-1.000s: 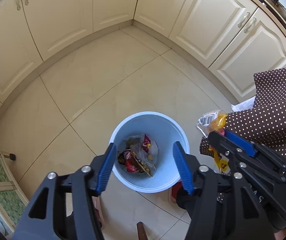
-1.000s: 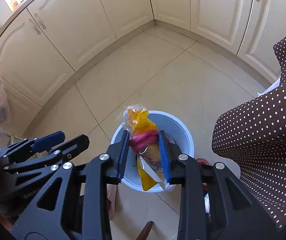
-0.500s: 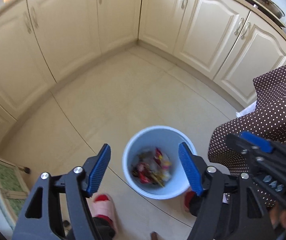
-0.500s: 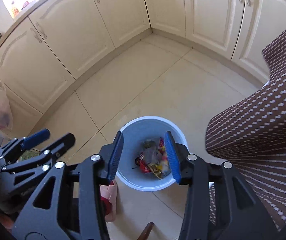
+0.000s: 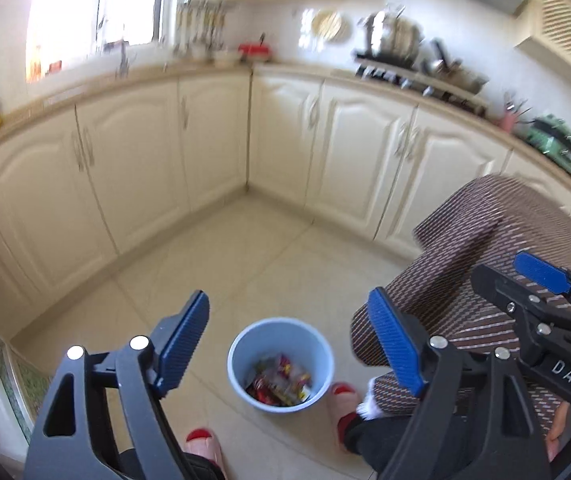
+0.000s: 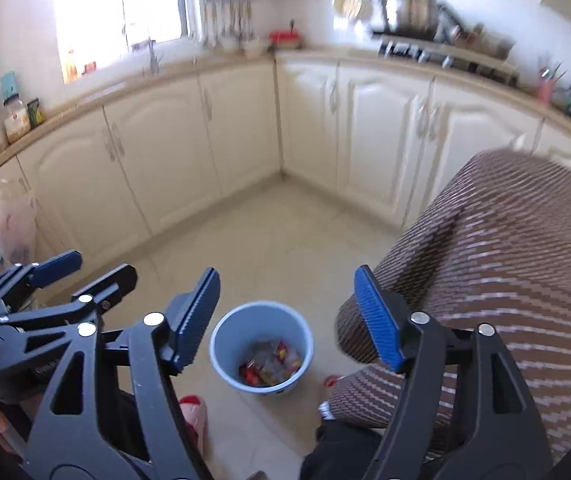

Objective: Collect trash

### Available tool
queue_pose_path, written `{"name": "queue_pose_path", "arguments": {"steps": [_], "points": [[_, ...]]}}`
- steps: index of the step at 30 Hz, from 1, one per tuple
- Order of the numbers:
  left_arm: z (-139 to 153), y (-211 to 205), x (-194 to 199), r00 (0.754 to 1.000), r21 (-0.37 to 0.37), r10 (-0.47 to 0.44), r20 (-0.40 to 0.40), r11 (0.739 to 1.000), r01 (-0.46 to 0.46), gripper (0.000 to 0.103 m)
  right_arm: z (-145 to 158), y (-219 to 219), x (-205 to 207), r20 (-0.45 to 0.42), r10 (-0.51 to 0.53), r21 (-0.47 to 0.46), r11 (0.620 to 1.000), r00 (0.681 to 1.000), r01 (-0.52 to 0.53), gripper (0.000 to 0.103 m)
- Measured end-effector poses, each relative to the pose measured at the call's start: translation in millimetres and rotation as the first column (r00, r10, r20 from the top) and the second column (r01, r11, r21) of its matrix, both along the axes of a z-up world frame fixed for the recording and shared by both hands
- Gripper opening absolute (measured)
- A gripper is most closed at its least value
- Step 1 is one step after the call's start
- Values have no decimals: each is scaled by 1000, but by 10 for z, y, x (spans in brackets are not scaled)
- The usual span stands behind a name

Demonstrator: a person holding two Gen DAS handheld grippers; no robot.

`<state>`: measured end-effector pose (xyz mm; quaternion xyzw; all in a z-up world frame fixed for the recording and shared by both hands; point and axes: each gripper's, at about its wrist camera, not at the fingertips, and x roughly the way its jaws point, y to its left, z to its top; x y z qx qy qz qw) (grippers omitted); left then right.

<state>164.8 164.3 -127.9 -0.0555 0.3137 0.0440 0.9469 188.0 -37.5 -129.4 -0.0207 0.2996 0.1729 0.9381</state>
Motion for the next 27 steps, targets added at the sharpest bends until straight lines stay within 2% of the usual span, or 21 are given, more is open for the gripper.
{"name": "queue_pose_path", "arguments": {"steps": [5,14,20,27], "points": [[522,-341,-450,992,48,-37,118,998,32,87,475,-406,-586,144,-70,15,998,987,68,79],[1195,-894,-1148,942,97,-144,302,988,120,92,1027,-861,-1358,303,-160,56,987,939,150,85],[1414,-1135,-1434,912,113,-163,376,985,130,94,1210,-1059,-1728,388,-195,72,981,901,182,89],[1496,-1268,-1583,895,137,-171,412,983,125,95,1283,-1201,-1930,439,-222,86,975,871,205,90]]}}
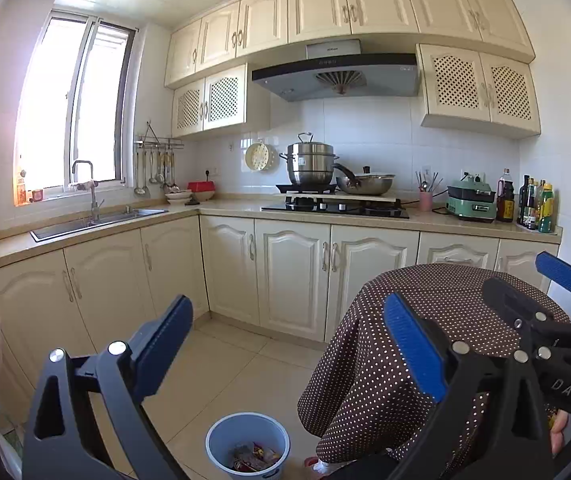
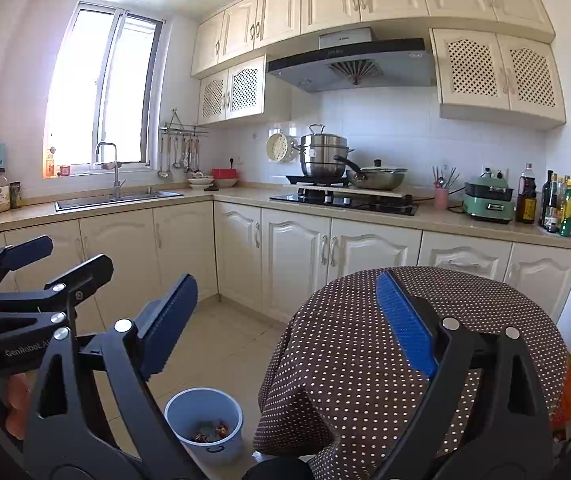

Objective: Collect trash

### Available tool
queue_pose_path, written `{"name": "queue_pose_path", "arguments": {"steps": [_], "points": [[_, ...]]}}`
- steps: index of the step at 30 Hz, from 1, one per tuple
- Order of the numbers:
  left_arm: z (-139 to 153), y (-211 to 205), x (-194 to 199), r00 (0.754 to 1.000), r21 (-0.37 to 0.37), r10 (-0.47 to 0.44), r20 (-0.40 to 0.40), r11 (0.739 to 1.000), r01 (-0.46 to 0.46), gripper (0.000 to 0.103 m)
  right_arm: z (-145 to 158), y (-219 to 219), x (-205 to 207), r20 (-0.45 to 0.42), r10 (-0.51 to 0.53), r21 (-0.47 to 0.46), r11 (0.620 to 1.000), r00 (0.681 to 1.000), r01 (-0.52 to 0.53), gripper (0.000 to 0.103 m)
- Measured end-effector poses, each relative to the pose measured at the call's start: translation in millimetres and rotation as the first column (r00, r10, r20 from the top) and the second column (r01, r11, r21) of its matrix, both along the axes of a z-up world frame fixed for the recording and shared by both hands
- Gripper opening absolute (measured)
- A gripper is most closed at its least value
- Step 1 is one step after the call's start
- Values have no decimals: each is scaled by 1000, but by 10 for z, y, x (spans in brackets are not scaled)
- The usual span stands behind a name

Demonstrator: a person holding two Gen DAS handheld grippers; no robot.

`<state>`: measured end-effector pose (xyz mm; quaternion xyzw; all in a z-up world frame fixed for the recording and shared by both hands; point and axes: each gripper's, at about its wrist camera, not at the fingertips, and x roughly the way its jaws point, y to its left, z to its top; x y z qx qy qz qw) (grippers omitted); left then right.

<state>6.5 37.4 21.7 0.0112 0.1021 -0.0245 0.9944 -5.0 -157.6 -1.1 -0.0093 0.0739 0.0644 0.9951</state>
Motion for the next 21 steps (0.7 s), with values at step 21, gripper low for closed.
{"name": "queue_pose_path", "arguments": {"steps": [21], "points": [[-57,20,-78,1000,-17,-19,-8,1000,19,95,-32,-94,-50,9,-5,12,1000,1000,5,91]]}}
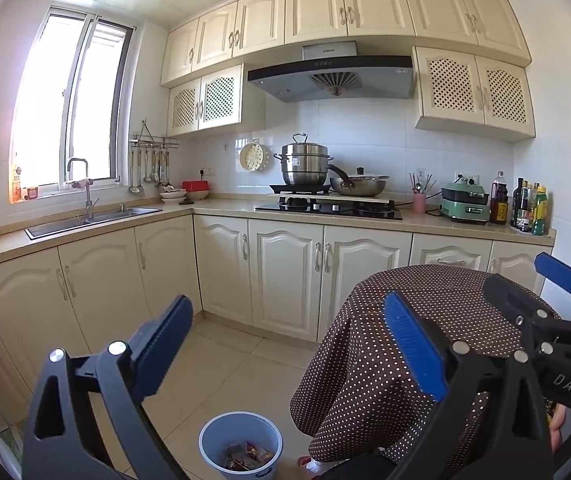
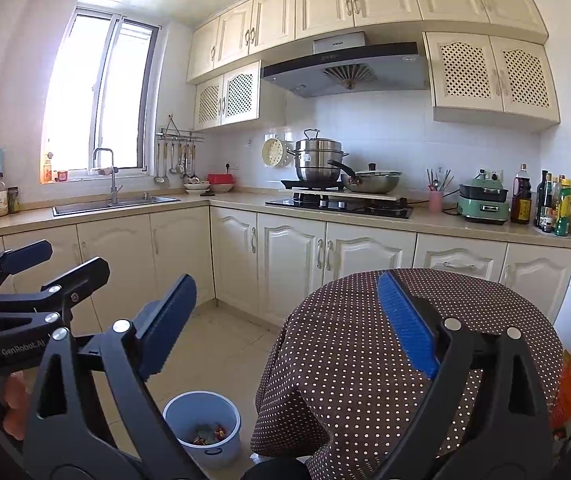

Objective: Collect trash

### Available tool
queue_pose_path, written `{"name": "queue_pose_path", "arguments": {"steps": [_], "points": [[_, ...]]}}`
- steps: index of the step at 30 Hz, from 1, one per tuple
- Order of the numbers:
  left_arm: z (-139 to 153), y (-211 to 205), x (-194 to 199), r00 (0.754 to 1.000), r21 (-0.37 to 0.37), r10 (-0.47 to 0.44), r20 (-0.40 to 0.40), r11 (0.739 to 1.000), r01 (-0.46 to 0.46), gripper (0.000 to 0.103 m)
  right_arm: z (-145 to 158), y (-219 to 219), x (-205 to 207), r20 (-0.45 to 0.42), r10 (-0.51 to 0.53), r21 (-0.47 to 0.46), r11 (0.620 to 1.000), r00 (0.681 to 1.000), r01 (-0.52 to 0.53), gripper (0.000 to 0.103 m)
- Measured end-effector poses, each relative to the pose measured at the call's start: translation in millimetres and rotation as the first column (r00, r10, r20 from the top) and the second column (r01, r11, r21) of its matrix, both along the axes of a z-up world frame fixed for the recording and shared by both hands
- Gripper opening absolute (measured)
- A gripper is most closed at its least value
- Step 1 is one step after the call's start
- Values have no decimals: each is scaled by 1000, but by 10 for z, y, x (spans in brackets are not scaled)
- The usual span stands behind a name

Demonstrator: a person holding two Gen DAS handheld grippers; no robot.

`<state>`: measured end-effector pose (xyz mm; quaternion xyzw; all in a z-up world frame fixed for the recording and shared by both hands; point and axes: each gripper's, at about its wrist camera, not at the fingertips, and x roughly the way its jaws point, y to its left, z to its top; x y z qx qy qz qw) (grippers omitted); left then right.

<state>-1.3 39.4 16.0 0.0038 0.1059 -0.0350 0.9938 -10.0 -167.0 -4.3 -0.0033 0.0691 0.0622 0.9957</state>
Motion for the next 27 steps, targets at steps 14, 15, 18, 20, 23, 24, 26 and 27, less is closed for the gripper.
{"name": "queue_pose_path", "arguments": {"steps": [14,15,18,20,23,24,26,27], "points": [[-25,32,66,1000,1,-1,-12,1000,1,95,0,64,29,-10,4,-3,1000,1000,-4,91],[-22,31,65,1000,1,-1,-13,1000,1,95,0,66,33,-11,5,-3,1000,1000,-5,91],[-35,42,74,1000,2,-2,-15,1000,2,95,-11,81,45,-14,7,-4,1000,1000,-7,91],[-39,52,82,1000,2,-1,-15,1000,1,95,-20,107,45,-15,7,-4,1000,1000,-7,91],[-35,51,104,1000,3,0,-16,1000,0,95,-24,107,50,-18,7,-3,1000,1000,-7,91],[-35,48,102,1000,4,0,-16,1000,0,95,-26,110,50,-18,7,-1,1000,1000,-7,91],[-43,46,107,1000,4,0,-17,1000,0,95,-26,117,46,-17,7,-1,1000,1000,-7,91],[-44,44,110,1000,4,0,-18,1000,0,95,-27,114,46,-17,7,-1,1000,1000,-7,91]]}}
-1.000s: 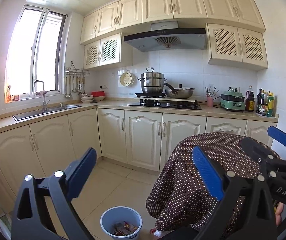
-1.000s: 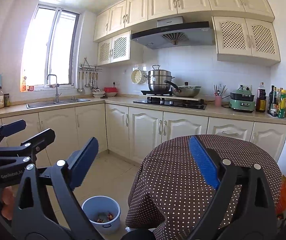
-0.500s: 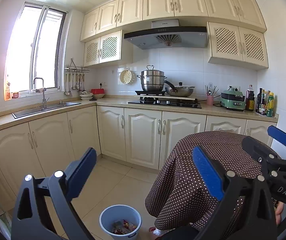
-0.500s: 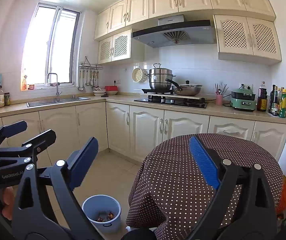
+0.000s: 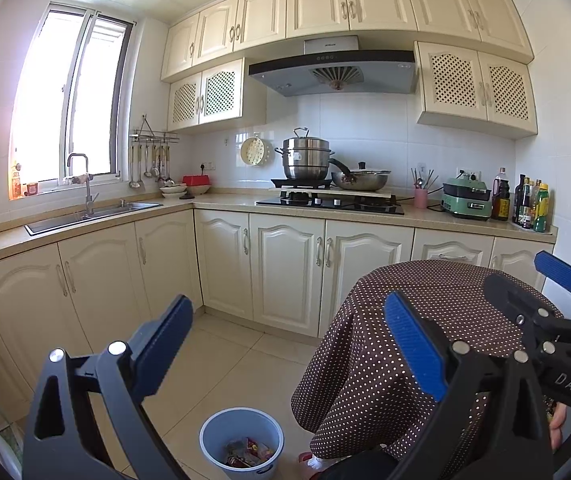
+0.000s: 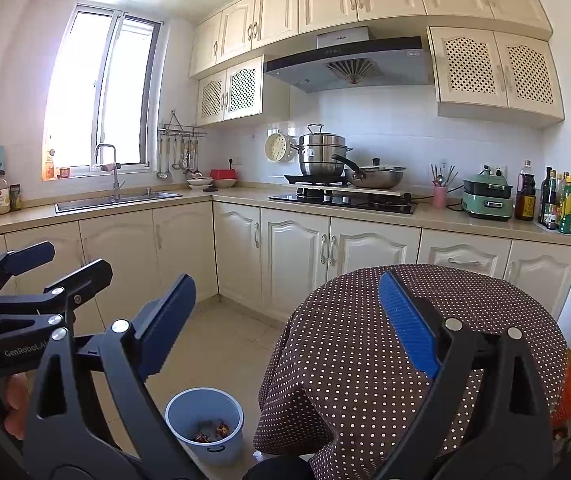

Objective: Collect trash

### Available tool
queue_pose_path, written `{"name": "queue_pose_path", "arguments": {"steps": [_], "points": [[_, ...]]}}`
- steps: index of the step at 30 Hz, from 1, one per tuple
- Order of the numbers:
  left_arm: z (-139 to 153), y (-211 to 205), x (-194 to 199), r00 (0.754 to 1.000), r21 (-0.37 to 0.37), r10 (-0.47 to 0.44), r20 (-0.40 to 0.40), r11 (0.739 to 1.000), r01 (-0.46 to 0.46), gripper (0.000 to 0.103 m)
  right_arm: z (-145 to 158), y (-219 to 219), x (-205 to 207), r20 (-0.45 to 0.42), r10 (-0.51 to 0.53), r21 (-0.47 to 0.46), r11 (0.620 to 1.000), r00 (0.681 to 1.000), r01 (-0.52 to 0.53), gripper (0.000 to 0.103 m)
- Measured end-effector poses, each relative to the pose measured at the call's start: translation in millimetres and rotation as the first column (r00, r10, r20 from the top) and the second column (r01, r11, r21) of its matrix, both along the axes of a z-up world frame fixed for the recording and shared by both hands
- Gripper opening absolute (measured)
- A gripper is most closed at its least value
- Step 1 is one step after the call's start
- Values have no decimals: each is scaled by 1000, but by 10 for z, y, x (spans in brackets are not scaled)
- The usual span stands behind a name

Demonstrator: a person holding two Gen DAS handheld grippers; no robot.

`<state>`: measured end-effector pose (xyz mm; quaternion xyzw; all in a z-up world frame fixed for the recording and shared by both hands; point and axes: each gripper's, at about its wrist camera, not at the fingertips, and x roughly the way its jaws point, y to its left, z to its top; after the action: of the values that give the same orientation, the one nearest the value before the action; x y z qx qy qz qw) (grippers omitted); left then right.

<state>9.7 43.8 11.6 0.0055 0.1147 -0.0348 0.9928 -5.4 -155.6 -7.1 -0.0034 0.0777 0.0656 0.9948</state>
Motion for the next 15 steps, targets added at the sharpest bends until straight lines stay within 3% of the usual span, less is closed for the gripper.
{"name": "queue_pose_path", "arguments": {"steps": [15], "points": [[-51,6,36,1000,9,-5,-8,1000,5,95,-23,1,-6,-4,0,3,1000,1000,0,92]]}}
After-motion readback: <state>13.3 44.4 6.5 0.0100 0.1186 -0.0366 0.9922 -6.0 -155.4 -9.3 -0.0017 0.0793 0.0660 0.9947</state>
